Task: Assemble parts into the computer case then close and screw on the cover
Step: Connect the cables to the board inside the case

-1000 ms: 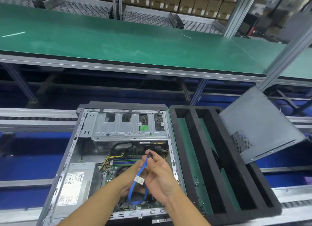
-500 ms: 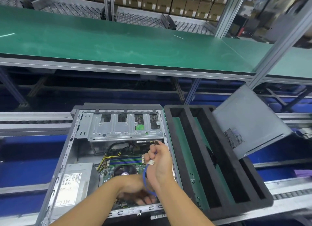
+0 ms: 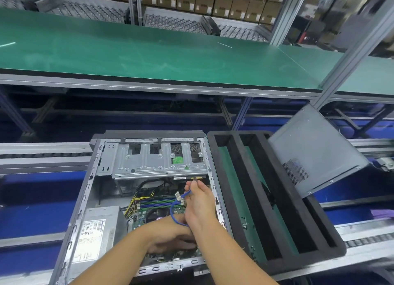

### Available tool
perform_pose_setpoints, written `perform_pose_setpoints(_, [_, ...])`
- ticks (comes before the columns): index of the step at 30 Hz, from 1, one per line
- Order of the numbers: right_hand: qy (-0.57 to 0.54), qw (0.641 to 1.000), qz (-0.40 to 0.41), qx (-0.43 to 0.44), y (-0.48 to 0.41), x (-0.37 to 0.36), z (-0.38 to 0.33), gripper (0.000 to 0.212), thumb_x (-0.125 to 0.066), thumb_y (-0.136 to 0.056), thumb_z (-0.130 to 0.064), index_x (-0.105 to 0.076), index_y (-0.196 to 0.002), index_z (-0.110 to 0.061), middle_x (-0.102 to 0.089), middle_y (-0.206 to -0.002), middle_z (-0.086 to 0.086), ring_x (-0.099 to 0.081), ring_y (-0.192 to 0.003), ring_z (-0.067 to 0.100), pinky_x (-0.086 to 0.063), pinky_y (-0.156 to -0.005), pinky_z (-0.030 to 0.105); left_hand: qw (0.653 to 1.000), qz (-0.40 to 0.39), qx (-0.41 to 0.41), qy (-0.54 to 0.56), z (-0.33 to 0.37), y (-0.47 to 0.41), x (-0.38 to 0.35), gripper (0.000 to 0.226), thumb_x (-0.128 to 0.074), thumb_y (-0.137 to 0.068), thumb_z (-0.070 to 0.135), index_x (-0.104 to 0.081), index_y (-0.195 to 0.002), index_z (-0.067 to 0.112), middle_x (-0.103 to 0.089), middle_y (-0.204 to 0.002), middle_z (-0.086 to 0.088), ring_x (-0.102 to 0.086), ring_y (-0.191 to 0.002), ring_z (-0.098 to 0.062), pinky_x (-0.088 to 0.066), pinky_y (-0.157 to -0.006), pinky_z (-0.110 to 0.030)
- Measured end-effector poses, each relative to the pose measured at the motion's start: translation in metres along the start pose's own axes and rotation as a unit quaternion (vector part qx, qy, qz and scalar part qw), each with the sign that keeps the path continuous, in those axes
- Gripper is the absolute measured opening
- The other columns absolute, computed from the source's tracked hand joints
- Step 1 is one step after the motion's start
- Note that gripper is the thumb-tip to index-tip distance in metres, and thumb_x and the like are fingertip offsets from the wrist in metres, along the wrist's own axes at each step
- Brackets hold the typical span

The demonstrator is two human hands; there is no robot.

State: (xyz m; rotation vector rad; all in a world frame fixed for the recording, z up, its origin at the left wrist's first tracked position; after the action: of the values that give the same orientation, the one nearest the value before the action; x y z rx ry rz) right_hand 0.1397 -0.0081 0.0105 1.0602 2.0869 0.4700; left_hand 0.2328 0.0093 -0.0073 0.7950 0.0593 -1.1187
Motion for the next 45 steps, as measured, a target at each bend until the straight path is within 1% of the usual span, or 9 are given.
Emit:
perform_pose_setpoints(2, [0.008,0.999,0.031,0.007,-0.005,0.001,0.004,0.017,-0.056,-0.098,0.011,-0.056,-0.100,-0.006,-0.064,-0.085,0.014,-0.059,-0.074,0.021,-0.049,-0.083,0.034,0.995,0.002,0.036,0.092,-0.002,0.002,0.001,0.033,-0.051,-0.081,-0.010,-0.068,-0.102,0.008,-0.069,-0.110,-0.019,-0.066,-0.111,-0.032,-0.049,-0.103,-0.047])
perform_pose_setpoints(4, [-0.002,0.999,0.045,0.008,-0.011,0.004,0.005,0.020,-0.056,-0.096,0.014,-0.057,-0.099,-0.006,-0.062,-0.083,0.013,-0.057,-0.072,0.020,-0.048,-0.074,0.029,0.980,0.038,0.044,0.191,-0.003,0.003,0.007,0.045,-0.035,-0.076,-0.017,-0.066,-0.105,-0.001,-0.068,-0.110,-0.025,-0.068,-0.104,-0.038,-0.054,-0.096,-0.047])
perform_pose_setpoints(7, [-0.006,0.999,0.032,0.009,-0.018,0.009,0.009,0.016,-0.054,-0.099,0.010,-0.058,-0.103,-0.005,-0.066,-0.086,0.013,-0.061,-0.075,0.018,-0.052,-0.075,0.026,0.944,0.110,0.000,0.310,-0.001,0.005,0.023,0.039,-0.041,-0.074,-0.011,-0.055,-0.110,-0.008,-0.065,-0.108,-0.028,-0.069,-0.096,-0.041,-0.060,-0.081,-0.046])
perform_pose_setpoints(10, [0.021,0.999,0.014,0.025,-0.022,0.014,0.013,0.013,-0.055,-0.100,0.006,-0.058,-0.103,-0.007,-0.069,-0.092,0.014,-0.064,-0.078,0.017,-0.052,-0.077,0.027,0.956,0.190,0.007,0.223,-0.006,0.007,0.030,0.016,-0.049,-0.096,0.007,-0.055,-0.107,-0.003,-0.069,-0.093,-0.026,-0.071,-0.083,-0.039,-0.058,-0.077,-0.047])
perform_pose_setpoints(12, [0.043,0.998,0.009,0.037,-0.025,0.017,0.012,0.012,-0.056,-0.100,0.003,-0.058,-0.102,-0.009,-0.072,-0.093,0.009,-0.066,-0.079,0.014,-0.050,-0.073,0.023,0.956,0.243,-0.004,0.163,-0.007,0.006,0.032,0.022,-0.046,-0.103,0.012,-0.055,-0.114,-0.004,-0.065,-0.074,-0.020,-0.071,-0.071,-0.036,-0.059,-0.068,-0.045])
perform_pose_setpoints(16, [0.089,0.995,-0.015,0.050,-0.026,0.015,0.009,0.012,-0.059,-0.099,0.002,-0.058,-0.102,-0.010,-0.075,-0.092,0.005,-0.066,-0.072,0.007,-0.049,-0.067,0.019,0.963,0.246,-0.011,0.107,-0.006,0.010,0.030,0.023,-0.041,-0.106,0.017,-0.055,-0.119,0.004,-0.055,-0.058,-0.007,-0.062,-0.055,-0.024,-0.058,-0.062,-0.040])
perform_pose_setpoints(20, [0.094,0.994,-0.022,0.050,-0.026,0.015,0.009,0.012,-0.060,-0.098,0.003,-0.059,-0.101,-0.009,-0.074,-0.093,0.007,-0.066,-0.078,0.010,-0.050,-0.075,0.022,0.962,0.258,-0.005,0.085,-0.005,0.014,0.031,0.025,-0.039,-0.107,0.016,-0.057,-0.117,0.004,-0.052,-0.057,-0.007,-0.059,-0.052,-0.022,-0.057,-0.056,-0.037])
perform_pose_setpoints(28, [0.096,0.994,-0.038,0.048,-0.026,0.015,0.006,0.011,-0.058,-0.101,-0.002,-0.058,-0.103,-0.012,-0.073,-0.090,0.001,-0.064,-0.087,0.013,-0.048,-0.084,0.027,0.963,0.266,-0.008,0.050,0.000,0.016,0.029,0.024,-0.038,-0.107,0.014,-0.056,-0.119,0.005,-0.052,-0.056,-0.007,-0.060,-0.052,-0.023,-0.057,-0.057,-0.037])
perform_pose_setpoints(45, [0.082,0.995,-0.028,0.045,-0.026,0.016,0.006,0.012,-0.057,-0.101,0.002,-0.057,-0.101,-0.009,-0.069,-0.095,0.009,-0.061,-0.082,0.015,-0.047,-0.076,0.024,0.965,0.261,-0.006,0.038,0.000,0.016,0.028,0.022,-0.039,-0.106,0.016,-0.055,-0.120,0.008,-0.054,-0.057,-0.006,-0.062,-0.055,-0.023,-0.057,-0.058,-0.036])
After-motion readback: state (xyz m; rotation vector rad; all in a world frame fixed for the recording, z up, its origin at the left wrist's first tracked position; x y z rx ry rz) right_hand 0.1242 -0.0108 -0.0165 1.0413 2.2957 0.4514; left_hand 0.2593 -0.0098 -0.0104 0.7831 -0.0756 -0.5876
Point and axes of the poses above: each hand's wrist, its own y-axis away from the middle knuckle, its own x-axis out of the back of the hand, z = x × y, the point moved 5 cm from there along -y, towards the middle knuckle
